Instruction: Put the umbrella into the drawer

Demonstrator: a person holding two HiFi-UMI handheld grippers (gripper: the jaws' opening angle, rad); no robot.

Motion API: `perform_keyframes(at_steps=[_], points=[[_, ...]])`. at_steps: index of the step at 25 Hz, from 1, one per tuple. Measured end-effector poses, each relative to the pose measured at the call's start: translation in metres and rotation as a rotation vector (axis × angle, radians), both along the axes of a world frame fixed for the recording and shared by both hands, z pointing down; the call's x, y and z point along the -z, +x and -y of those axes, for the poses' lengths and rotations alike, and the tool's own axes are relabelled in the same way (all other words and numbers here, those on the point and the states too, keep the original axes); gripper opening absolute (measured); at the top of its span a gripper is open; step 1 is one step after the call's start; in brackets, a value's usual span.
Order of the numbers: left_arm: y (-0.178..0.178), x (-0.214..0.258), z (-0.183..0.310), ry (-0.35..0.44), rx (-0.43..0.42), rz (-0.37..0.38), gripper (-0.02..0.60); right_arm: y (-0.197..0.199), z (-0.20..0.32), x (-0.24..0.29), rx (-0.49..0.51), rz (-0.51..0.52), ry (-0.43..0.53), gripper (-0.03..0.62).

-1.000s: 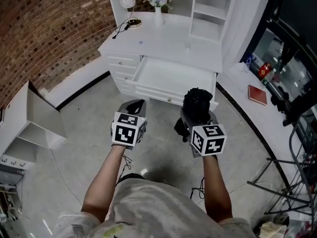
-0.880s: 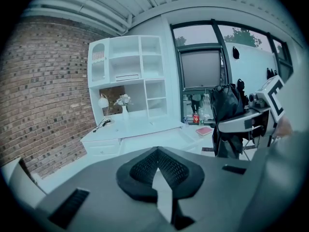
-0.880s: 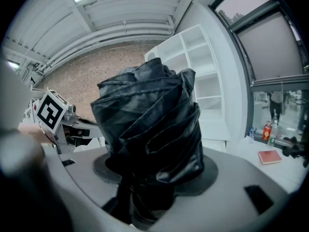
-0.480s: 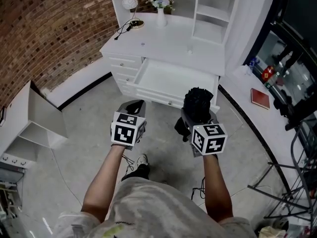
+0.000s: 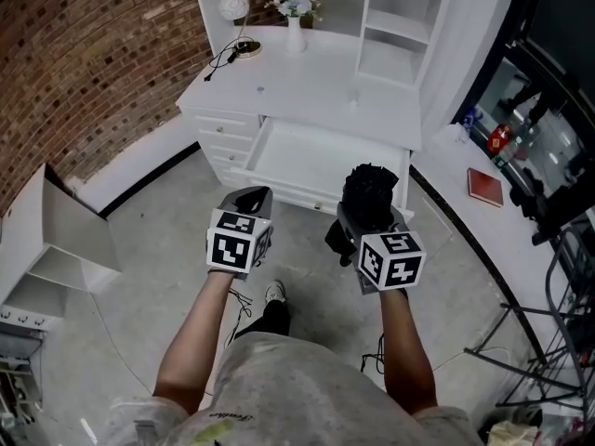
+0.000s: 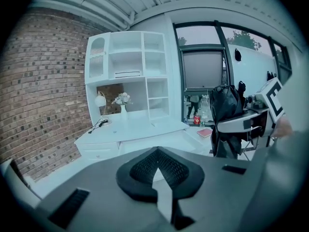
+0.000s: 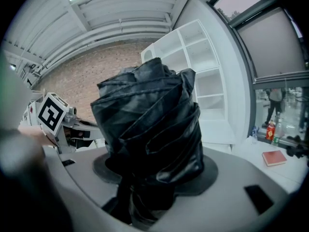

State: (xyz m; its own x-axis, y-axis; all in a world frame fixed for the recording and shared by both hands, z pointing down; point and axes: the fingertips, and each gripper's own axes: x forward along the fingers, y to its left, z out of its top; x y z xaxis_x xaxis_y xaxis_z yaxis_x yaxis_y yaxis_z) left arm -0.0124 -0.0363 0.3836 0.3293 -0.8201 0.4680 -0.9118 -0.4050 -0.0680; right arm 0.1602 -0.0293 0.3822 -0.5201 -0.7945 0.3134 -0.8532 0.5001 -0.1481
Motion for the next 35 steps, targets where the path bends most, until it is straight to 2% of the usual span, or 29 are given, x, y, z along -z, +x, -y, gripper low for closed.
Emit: perform_keyframes(at_steps=[18,35], points=[[-0.050,-0.015,0.167,-0.073,-0.113,-0.040,-0.003,-0.053,0.144,-0.004,-0.099,-0.054,-0.076,0.261],[-0.066,-0.028,0.249,-0.096,-0.207,-0.091,-0.003,-0.085,0.211,-0.003,-0.149,-0.087,-0.109,0.261]])
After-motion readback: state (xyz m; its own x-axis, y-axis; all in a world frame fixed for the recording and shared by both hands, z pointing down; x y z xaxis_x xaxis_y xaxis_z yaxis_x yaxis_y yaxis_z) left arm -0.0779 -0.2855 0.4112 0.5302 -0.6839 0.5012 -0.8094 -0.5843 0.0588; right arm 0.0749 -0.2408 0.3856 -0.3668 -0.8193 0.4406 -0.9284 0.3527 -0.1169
